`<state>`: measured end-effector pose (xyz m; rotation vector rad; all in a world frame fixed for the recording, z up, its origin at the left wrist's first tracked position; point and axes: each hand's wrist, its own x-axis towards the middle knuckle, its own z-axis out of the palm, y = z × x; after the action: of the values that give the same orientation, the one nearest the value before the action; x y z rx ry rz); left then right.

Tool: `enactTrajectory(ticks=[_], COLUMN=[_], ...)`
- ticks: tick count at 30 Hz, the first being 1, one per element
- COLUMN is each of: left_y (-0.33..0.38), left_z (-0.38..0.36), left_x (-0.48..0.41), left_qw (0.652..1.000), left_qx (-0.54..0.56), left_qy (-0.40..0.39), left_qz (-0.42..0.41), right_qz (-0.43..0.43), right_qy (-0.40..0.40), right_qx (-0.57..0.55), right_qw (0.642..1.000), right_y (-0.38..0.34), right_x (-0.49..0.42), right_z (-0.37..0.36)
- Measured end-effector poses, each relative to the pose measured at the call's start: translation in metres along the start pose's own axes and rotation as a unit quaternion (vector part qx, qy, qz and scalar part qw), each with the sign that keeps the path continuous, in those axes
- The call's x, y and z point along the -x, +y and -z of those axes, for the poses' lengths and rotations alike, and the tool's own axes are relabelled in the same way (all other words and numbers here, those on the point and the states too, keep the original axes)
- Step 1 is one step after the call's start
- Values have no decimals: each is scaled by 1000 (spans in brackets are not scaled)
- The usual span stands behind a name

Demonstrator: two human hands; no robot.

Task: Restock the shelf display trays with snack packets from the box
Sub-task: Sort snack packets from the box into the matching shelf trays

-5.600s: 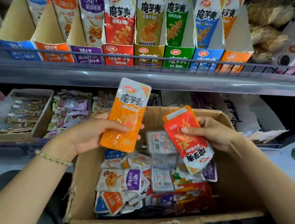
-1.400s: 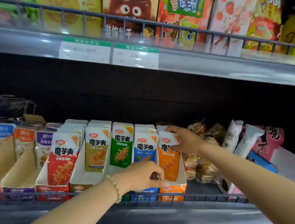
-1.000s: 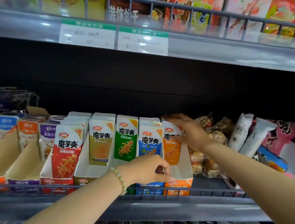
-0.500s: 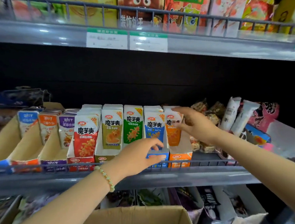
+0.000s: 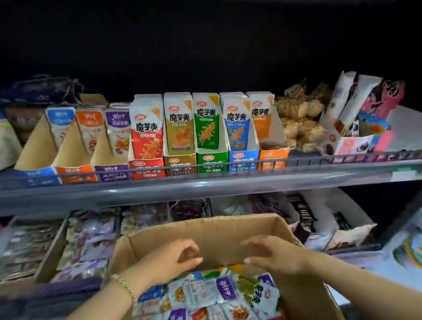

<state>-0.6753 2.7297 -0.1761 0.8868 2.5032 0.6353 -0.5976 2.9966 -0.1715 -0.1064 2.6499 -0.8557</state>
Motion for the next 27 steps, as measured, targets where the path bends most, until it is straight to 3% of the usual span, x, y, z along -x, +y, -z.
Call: enactTrajectory(ticks=[5,10,16,19,22,27], left_y=[-33,-45,-53,-50,-44,-37], left_z=[-41,-64,-88,-93,-94,-104], left_x=[-5,-11,-19,-21,-24,-24], left_qw=[995,990,981,978,977,957], left_qx=[-8,-65,-131,-160,-181,-267], left_qy=[-95,-118,-140,-130,-115,-116], left_qz=[41,51,38,22,14,-14], right_qz=[-77,-86,-32,17,31,0], right_qy=[-56,-99,-103,-50,-20,-89], right_qx=[-84,-129,-9,83,66,23], right_qw=[992,983,994,995,997,996], right_y=[23,36,47,44,42,46], right_x=[-18,-34,-60,-69,-71,-61], right_z=[-46,-75,-114,-118,-115,-114])
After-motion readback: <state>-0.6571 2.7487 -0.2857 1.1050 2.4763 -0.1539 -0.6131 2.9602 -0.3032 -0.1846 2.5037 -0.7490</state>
